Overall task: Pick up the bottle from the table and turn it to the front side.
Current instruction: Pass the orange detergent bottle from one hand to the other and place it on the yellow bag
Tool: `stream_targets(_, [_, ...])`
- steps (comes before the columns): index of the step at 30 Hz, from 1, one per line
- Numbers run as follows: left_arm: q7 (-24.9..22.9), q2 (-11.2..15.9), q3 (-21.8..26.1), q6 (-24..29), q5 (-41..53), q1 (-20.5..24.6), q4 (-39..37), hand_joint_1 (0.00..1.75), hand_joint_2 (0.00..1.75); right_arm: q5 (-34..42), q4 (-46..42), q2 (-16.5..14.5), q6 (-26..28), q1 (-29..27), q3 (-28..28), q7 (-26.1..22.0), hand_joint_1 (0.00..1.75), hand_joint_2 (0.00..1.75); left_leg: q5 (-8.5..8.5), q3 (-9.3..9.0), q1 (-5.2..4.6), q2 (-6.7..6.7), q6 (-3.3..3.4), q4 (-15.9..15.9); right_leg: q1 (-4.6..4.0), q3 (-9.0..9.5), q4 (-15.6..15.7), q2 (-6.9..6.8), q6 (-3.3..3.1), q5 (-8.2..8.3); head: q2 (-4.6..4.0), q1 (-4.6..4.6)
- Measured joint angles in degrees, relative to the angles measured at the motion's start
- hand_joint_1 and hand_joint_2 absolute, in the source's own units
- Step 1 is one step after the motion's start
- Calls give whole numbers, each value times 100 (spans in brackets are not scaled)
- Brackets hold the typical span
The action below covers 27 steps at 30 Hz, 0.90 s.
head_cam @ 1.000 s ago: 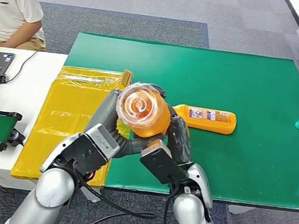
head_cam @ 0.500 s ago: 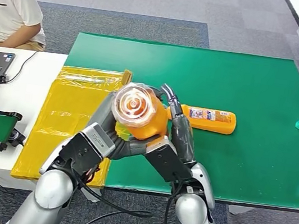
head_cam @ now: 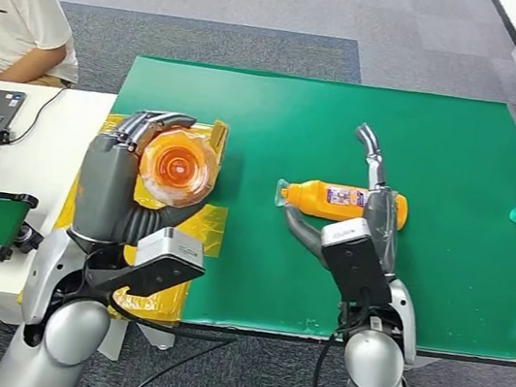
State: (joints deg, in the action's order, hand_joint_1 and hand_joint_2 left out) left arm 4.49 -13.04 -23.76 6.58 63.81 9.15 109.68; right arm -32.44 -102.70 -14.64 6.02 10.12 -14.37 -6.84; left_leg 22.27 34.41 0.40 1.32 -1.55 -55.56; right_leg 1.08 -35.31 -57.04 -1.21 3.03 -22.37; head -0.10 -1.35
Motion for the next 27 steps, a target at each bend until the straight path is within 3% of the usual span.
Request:
stream_targets(10, [-36,32,300,91,587,-70,158,175,175,-27,-318,0,-64,-4,209,15,0,175,0,0,0,0,0,0,0,0,0,0,0,0,1,1])
stream_targets(16, [-213,139,617,126,2053,-109,152,175,175,28,-614,2,-130,-103,268,-69,0,175,0,0,0,0,0,0,-1,-3,0,0,-1,-1,1,-1])
stream_targets(18, [-540,359,675,56,2420,-101,123,175,175,140,-757,2,-177,-153,293,-128,0,175,-1,-1,0,0,-2,0,-1,-7,0,2,-2,-1,1,-1])
stream_targets(22, [-1485,1139,494,-18,2508,61,-292,175,175,657,-1102,4,-437,-251,355,-217,0,175,-4,1,1,1,-7,0,-2,-16,0,5,-5,0,1,2])
stream_targets(27, [-1364,1784,249,21,2508,177,-1373,175,175,1654,-1660,34,-1045,-418,379,-279,0,175,-5,2,1,2,-8,0,-1,-15,-1,7,-7,2,1,-1])
